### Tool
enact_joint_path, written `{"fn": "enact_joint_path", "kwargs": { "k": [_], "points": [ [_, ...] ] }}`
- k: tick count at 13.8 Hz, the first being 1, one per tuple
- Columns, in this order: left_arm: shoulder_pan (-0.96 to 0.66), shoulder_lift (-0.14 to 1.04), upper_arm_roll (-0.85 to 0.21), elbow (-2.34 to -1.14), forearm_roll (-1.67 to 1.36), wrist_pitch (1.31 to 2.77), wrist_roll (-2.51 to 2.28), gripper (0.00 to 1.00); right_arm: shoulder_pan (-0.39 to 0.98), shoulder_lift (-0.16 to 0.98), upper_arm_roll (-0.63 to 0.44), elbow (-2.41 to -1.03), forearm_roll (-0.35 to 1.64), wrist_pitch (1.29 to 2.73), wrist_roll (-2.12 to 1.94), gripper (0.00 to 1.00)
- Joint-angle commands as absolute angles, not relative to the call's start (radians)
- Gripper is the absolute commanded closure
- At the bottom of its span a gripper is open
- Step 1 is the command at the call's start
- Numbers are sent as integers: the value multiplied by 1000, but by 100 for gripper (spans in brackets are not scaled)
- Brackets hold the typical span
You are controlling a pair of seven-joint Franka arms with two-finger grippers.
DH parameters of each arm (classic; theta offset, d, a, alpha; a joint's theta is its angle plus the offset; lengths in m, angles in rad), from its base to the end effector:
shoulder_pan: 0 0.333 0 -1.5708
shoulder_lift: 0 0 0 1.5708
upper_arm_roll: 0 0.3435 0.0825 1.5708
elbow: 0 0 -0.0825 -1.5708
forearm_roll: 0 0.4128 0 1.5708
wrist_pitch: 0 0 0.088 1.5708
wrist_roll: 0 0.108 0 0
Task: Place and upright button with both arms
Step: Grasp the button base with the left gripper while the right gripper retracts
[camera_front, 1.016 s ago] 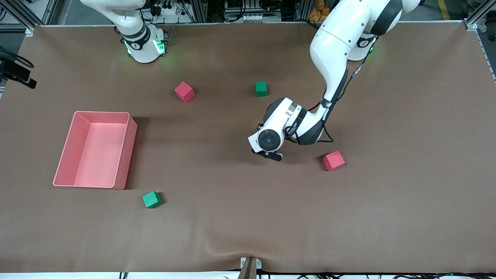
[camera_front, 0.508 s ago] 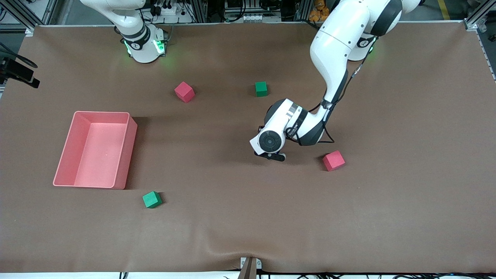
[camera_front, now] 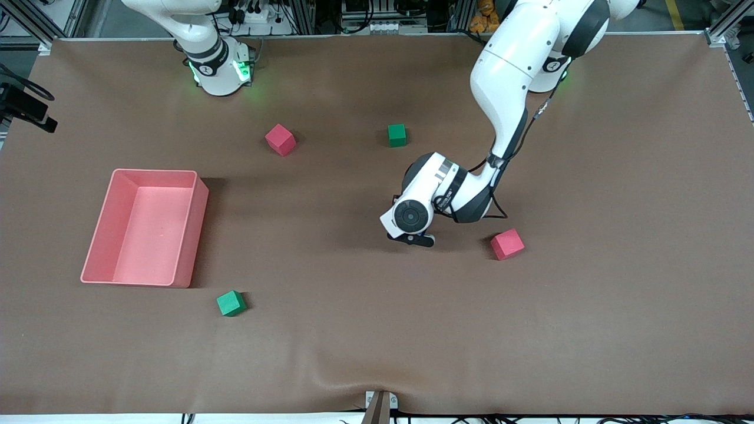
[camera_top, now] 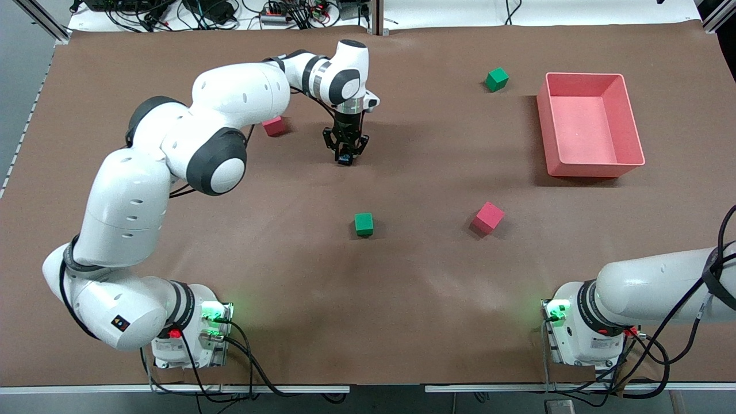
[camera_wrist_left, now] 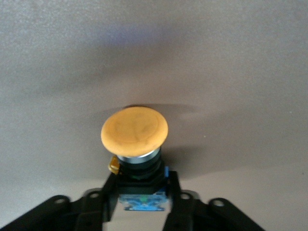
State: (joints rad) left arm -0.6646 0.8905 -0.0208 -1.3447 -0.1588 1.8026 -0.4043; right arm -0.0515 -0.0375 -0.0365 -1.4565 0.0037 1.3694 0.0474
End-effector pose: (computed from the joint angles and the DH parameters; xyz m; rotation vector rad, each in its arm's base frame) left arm 0.5586 -0.4704 0.1616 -2.9631 0.3068 0.6867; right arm 0.5456 -0.0482 0.7111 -3.1275 0.2109 0.0776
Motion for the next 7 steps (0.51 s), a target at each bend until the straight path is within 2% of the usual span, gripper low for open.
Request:
{"fn": "enact_joint_path", "kwargs": {
  "k": [1,7],
  "points": [
    [-673,904,-17,-1318,-149,1799,-460,100,-40,-31,-35,-1439,8,1362,64,0],
    [-675,884,-28,-1267,-149,1802,-646,100,-38,-28,-35,-1439,6,1365,64,0]
  ]
}}
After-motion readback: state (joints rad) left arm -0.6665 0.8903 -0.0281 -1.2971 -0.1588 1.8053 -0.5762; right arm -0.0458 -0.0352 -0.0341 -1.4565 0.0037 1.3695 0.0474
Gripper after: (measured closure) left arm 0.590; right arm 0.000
